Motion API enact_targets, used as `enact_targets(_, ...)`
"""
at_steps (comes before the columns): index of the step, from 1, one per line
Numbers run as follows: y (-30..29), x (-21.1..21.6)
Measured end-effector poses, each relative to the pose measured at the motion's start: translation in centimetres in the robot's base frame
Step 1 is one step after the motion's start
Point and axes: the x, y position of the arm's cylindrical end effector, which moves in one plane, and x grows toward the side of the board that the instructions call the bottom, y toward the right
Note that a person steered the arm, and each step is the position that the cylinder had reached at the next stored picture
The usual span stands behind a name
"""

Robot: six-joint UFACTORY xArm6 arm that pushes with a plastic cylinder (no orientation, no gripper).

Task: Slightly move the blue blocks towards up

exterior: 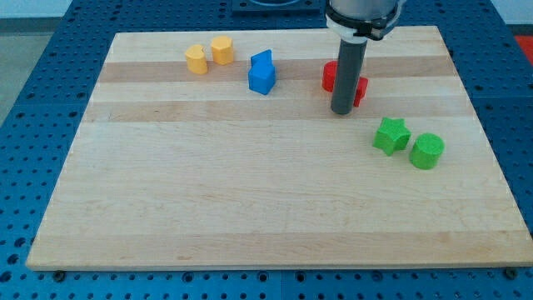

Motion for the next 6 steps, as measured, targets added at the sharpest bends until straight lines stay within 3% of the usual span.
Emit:
enact_targets(3, -1.9, 3.1)
enact_targets(5, -16.8, 4.9)
enact_targets(6, -22.9, 2.8)
